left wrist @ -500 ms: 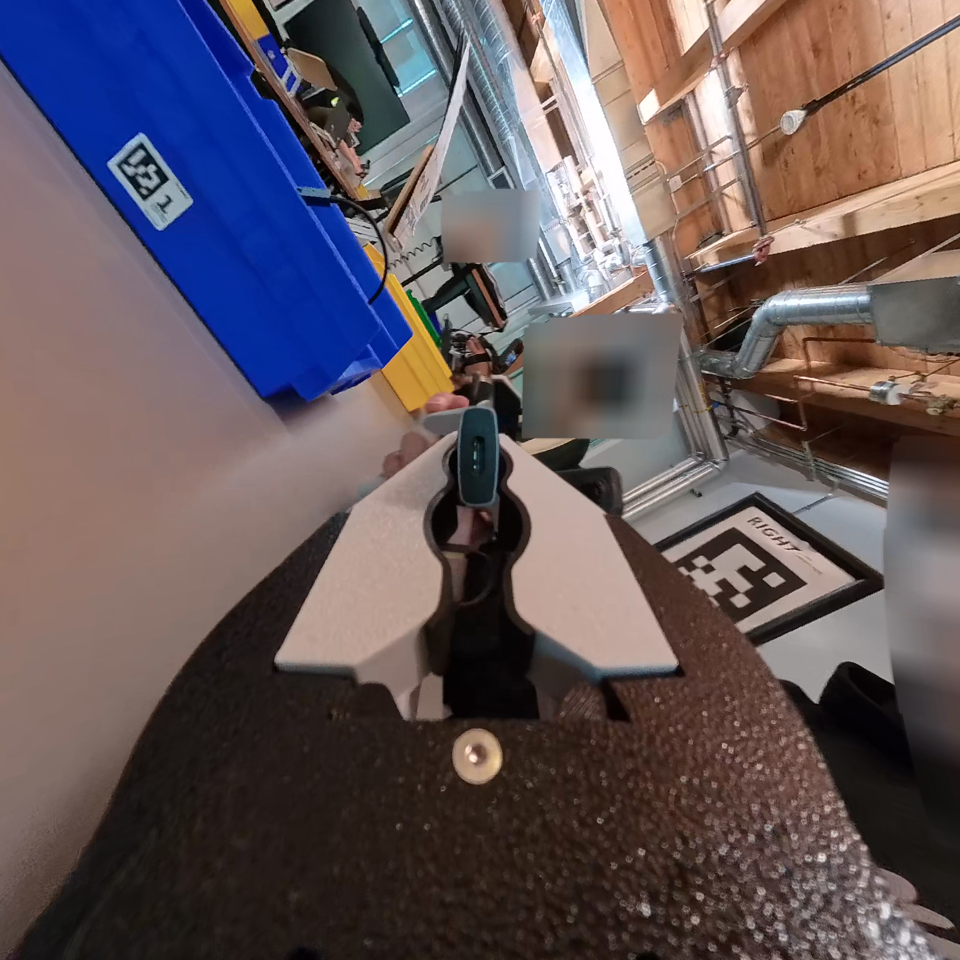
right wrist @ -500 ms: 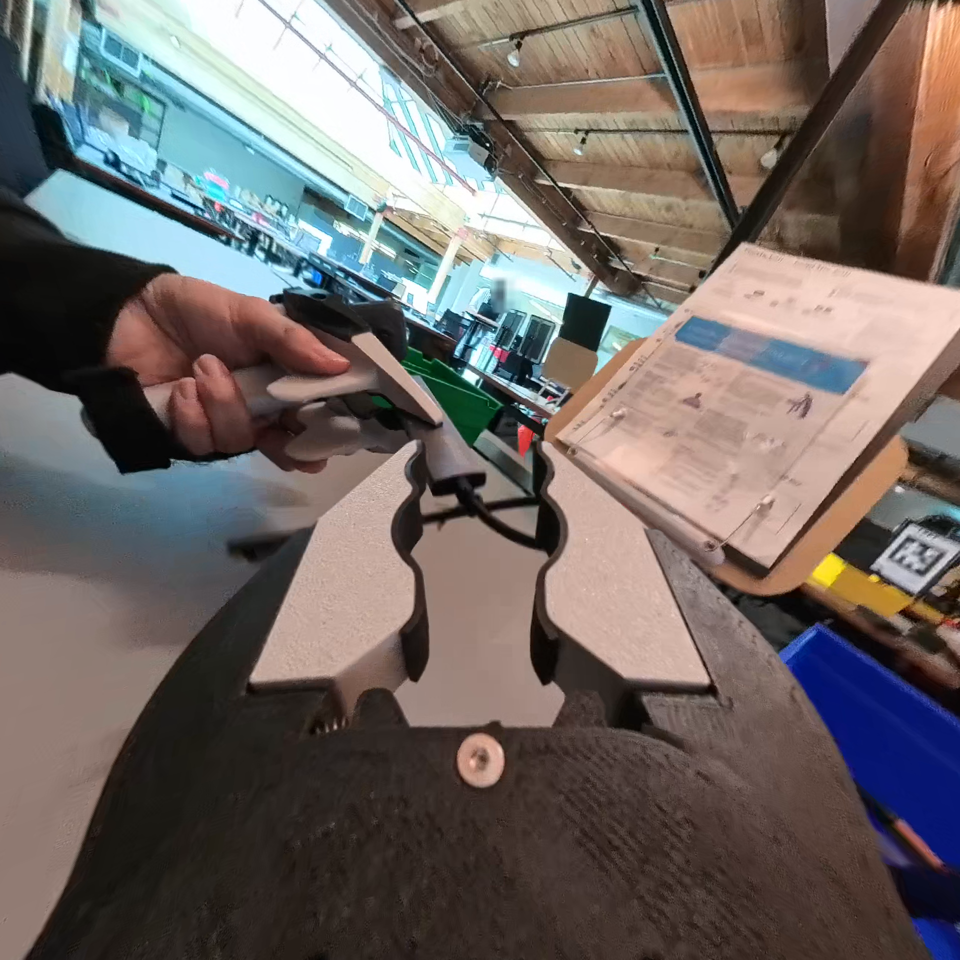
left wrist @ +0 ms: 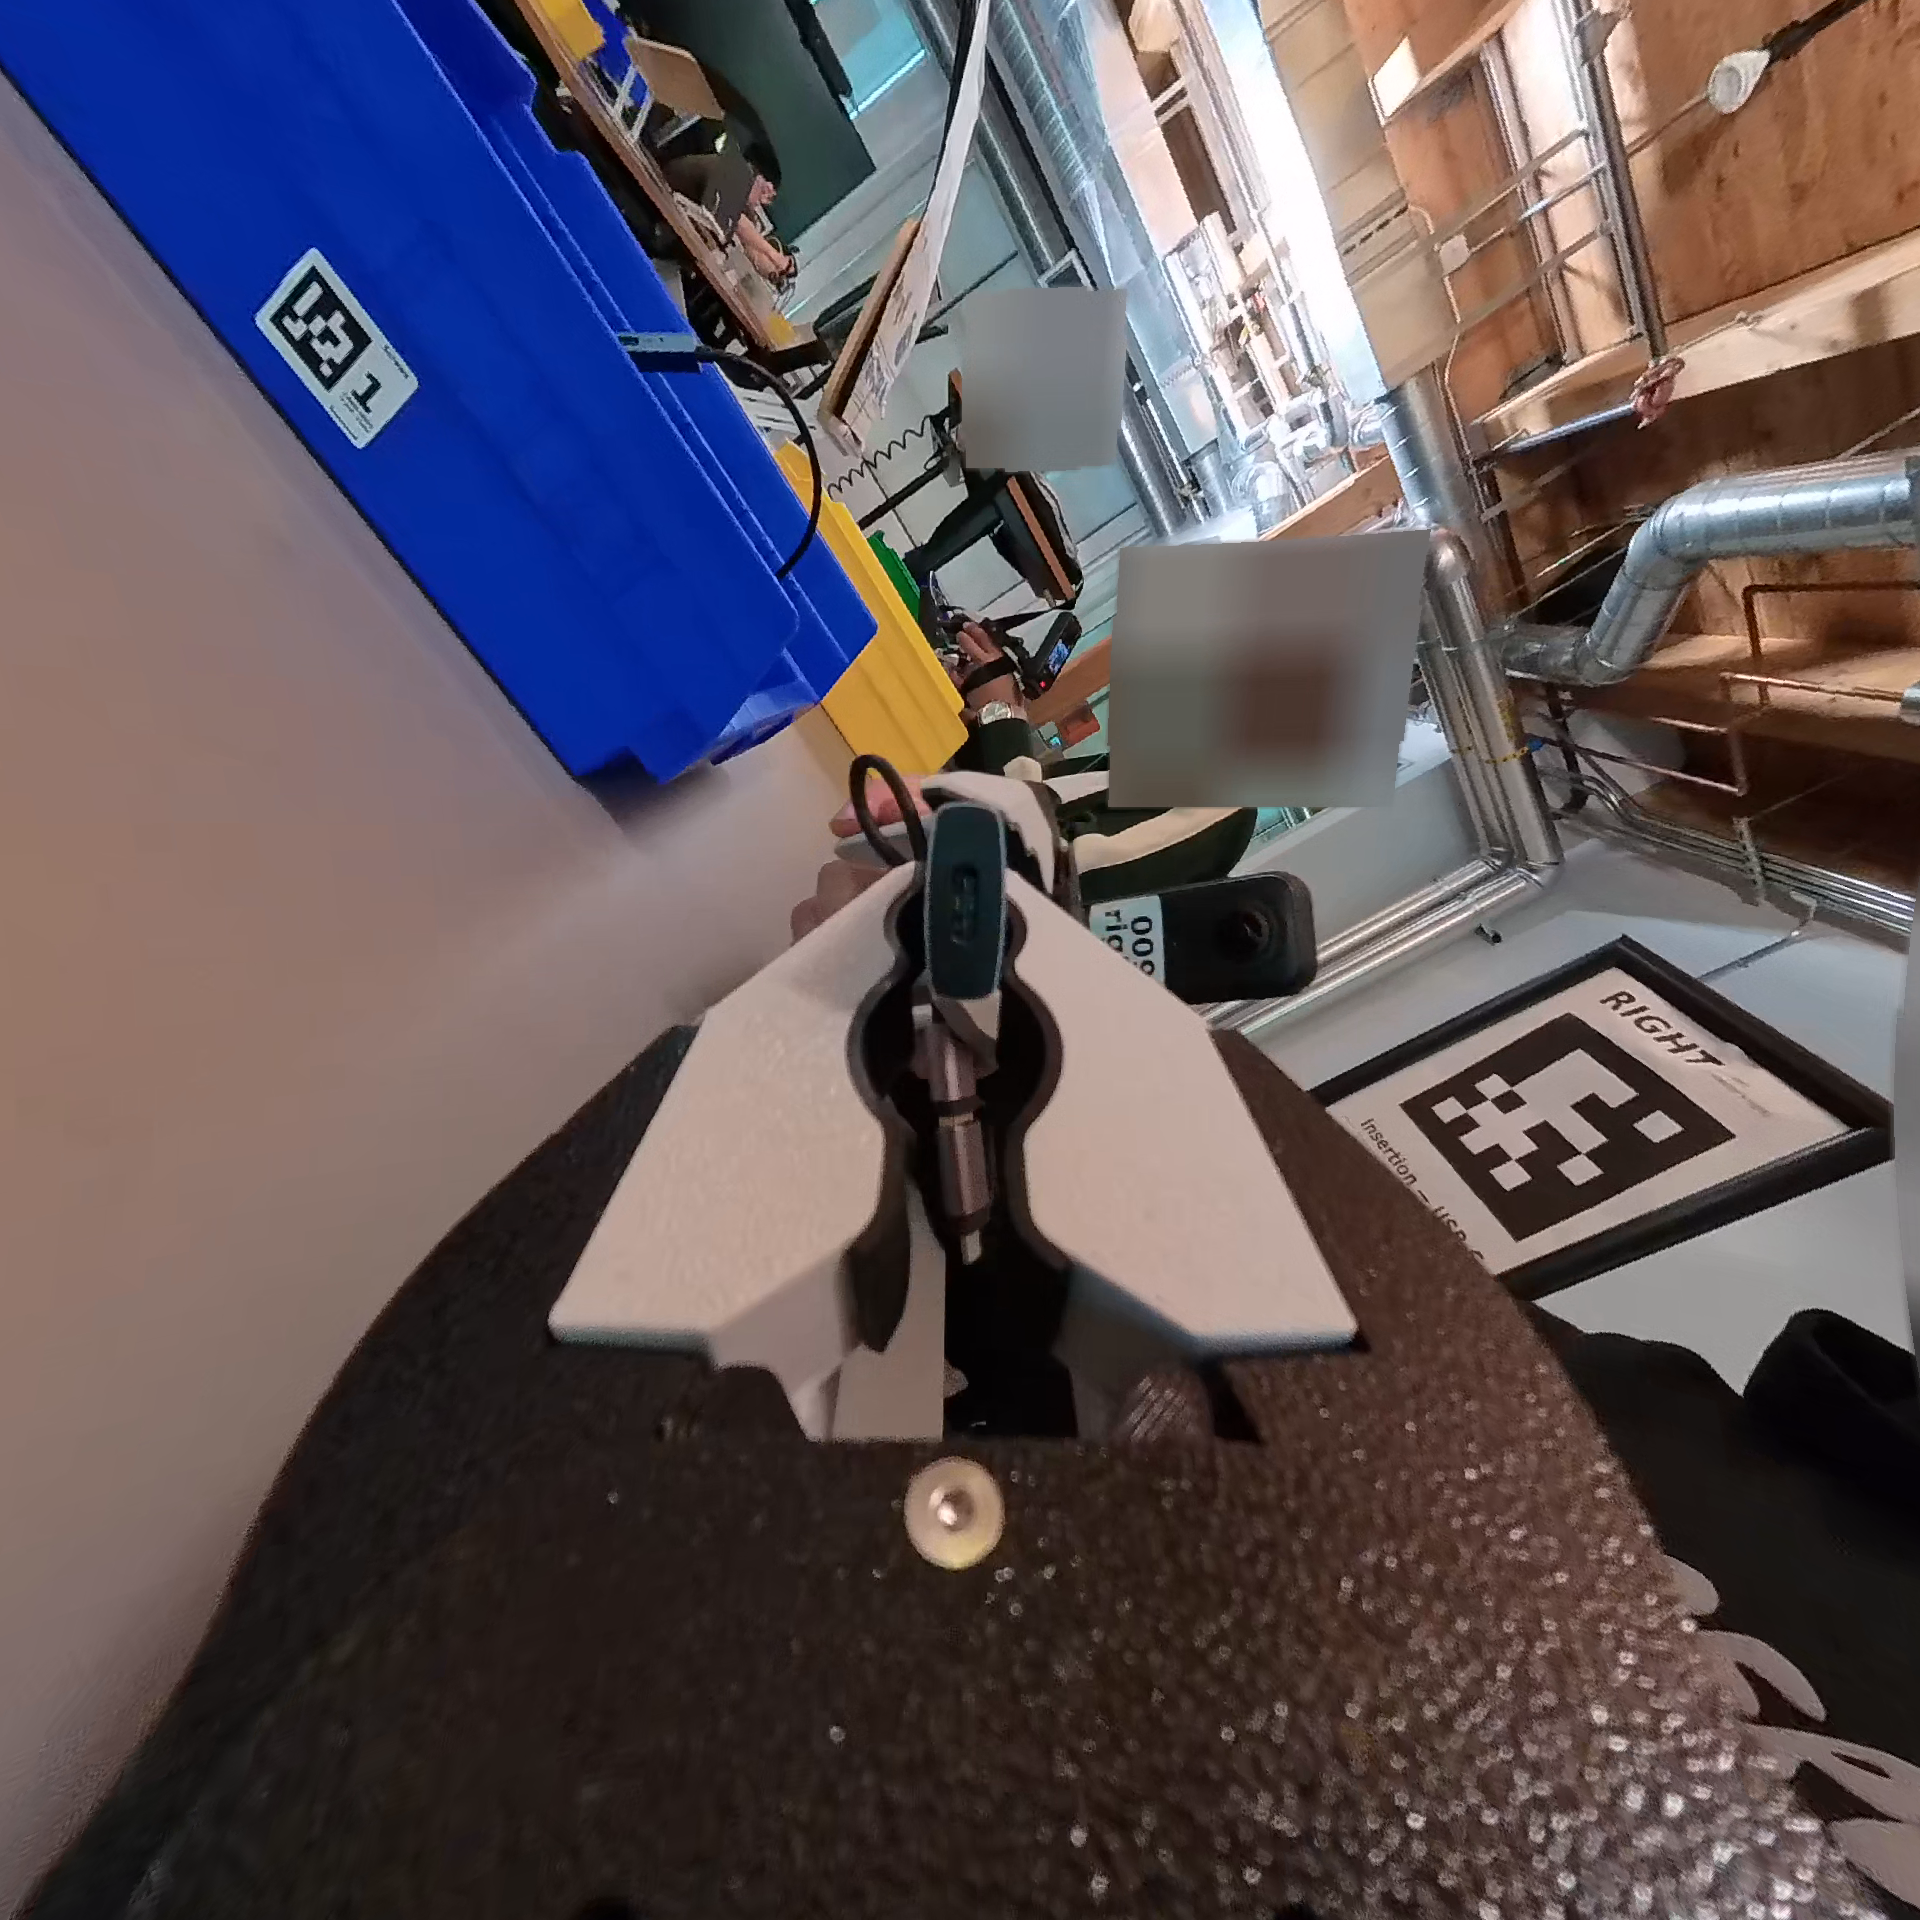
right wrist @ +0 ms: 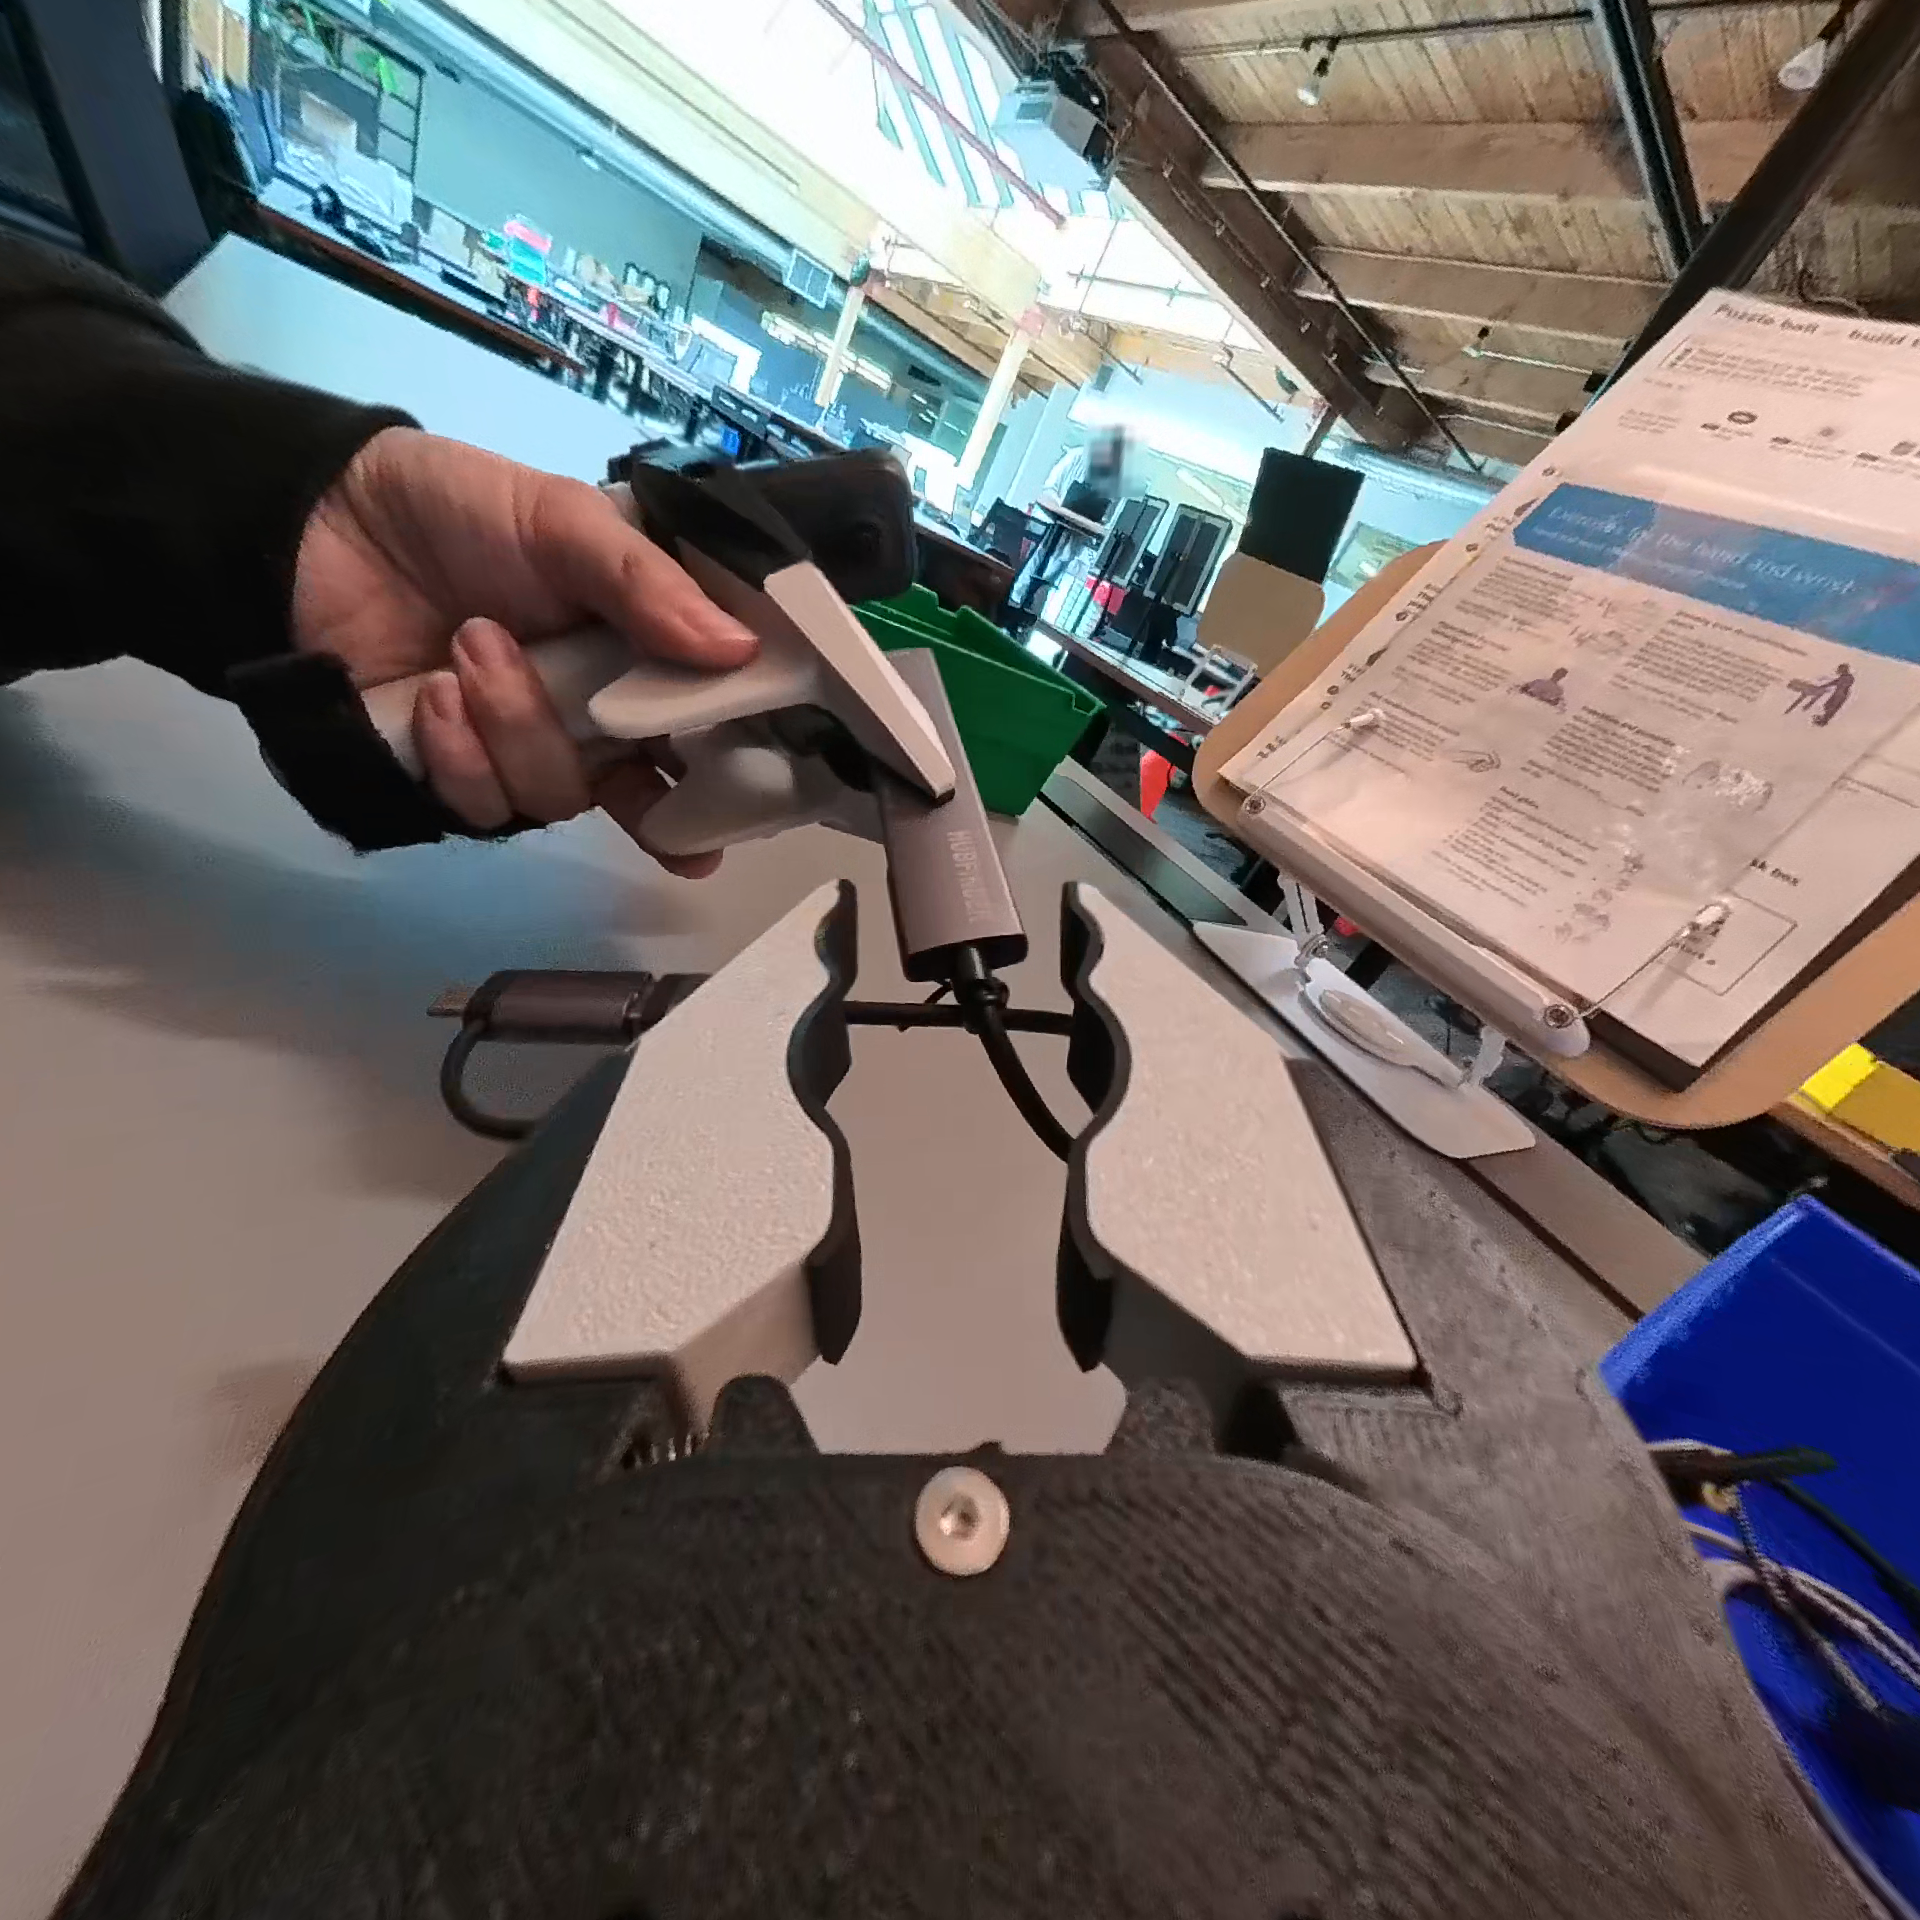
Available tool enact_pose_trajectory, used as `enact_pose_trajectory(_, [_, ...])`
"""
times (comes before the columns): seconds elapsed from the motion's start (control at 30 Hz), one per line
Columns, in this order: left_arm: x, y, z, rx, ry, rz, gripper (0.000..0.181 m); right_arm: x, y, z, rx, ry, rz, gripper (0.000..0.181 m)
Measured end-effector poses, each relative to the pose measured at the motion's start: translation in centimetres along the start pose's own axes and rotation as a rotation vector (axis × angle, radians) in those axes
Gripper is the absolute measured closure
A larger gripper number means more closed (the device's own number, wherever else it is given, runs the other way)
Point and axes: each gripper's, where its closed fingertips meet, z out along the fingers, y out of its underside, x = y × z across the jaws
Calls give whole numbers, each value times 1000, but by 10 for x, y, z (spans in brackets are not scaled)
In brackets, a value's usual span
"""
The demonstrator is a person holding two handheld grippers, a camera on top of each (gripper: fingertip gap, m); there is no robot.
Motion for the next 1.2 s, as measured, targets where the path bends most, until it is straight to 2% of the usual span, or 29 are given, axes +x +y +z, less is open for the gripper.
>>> enact_pose_trajectory(0.07, [1, 1, 1, -9, 18, -16, 175, 1, -2, -2, 41, -8, 51, 153])
enact_pose_trajectory(0.2, [4, 1, 3, -2, 58, -79, 174, 1, -8, -3, 88, -2, 35, 156])
enact_pose_trajectory(0.33, [4, 2, 4, -3, 65, -122, 174, -1, -7, -1, 91, -4, 31, 157])
enact_pose_trajectory(0.43, [1, -2, 4, 15, 53, -141, 174, -1, -3, 2, 38, 6, 100, 159])
enact_pose_trajectory(0.53, [-1, -10, 3, 36, 11, -86, 174, 1, -2, 7, 42, 16, 225, 158])
enact_pose_trajectory(0.6, [4, -24, -1, 93, -9, -16, 161, 6, -10, 5, 105, 10, 340, 159])
enact_pose_trajectory(0.67, [9, -40, -12, 160, -44, 67, 159, 15, -10, 0, 134, 28, 416, 158])
enact_pose_trajectory(0.77, [12, -60, -36, 225, -184, 266, 159, 27, -3, -3, 138, 70, 500, 158])
enact_pose_trajectory(0.93, [28, -82, -86, 204, -462, 557, 154, 33, -1, -5, 145, 88, 535, 158])
enact_pose_trajectory(1.1, [38, -127, -177, 212, -875, 780, 152, 37, -1, -7, 160, 102, 561, 158])
enact_pose_trajectory(1.2, [34, -151, -242, 149, -1166, 869, 153, 37, 0, -7, 158, 104, 563, 158])
